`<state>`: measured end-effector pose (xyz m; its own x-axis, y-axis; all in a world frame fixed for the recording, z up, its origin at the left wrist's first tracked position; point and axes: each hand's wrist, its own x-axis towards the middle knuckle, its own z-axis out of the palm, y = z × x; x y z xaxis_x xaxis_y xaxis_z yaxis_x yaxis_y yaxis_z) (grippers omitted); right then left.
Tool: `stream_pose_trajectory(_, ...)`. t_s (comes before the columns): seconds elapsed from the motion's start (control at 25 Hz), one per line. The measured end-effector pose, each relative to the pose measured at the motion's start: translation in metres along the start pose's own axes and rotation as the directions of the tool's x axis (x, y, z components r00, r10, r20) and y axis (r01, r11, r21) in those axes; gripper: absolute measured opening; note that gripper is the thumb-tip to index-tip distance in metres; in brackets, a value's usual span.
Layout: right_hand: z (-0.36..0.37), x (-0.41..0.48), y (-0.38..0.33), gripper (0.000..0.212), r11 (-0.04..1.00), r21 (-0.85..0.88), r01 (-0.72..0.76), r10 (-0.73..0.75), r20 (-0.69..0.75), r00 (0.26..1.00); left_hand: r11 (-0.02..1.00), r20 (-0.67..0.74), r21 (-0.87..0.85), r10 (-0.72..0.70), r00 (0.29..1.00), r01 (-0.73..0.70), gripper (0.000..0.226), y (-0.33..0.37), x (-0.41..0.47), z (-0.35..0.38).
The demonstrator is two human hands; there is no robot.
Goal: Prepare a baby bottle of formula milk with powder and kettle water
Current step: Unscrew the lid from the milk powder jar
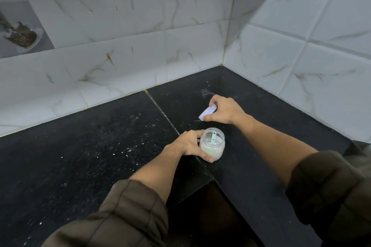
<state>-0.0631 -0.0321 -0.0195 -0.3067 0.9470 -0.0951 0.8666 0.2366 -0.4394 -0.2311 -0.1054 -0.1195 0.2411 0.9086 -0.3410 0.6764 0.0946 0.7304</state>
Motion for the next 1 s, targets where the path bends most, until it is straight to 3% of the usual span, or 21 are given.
stream_pose_trajectory(0.12,0.009,0.012,0.001,0.041,0.995,-0.096,-0.020,0.024,0.045,0.999,0.996,0.004,0.011,-0.092,0.996,0.092,0.145,-0.007,-0.004,-0.015)
stream_pose_trajectory(0.24,0.017,0.027,-0.001,0.040,0.986,-0.167,-0.023,0.044,0.123,0.991,0.988,-0.048,0.020,-0.152,0.987,0.153,0.124,-0.019,0.000,-0.030)
stream_pose_trajectory(0.4,0.031,0.045,-0.001,0.039,0.981,-0.193,-0.028,0.068,0.201,0.977,0.968,-0.237,-0.002,-0.244,0.940,0.251,0.062,-0.040,0.016,-0.043)
stream_pose_trajectory(0.48,0.041,0.055,-0.002,0.041,0.977,-0.213,-0.016,0.070,0.248,0.966,0.959,-0.340,0.004,-0.267,0.902,0.285,0.047,-0.048,0.018,-0.048)
stream_pose_trajectory(0.68,0.060,0.071,-0.011,0.042,0.955,-0.295,0.023,0.079,0.331,0.940,0.958,-0.464,0.007,-0.251,0.850,0.287,0.041,-0.055,0.022,-0.052)
stream_pose_trajectory(1.0,0.074,0.079,-0.005,0.054,0.934,-0.356,0.040,0.106,0.381,0.918,0.955,-0.484,0.030,-0.245,0.840,0.296,0.041,-0.067,0.033,-0.050)
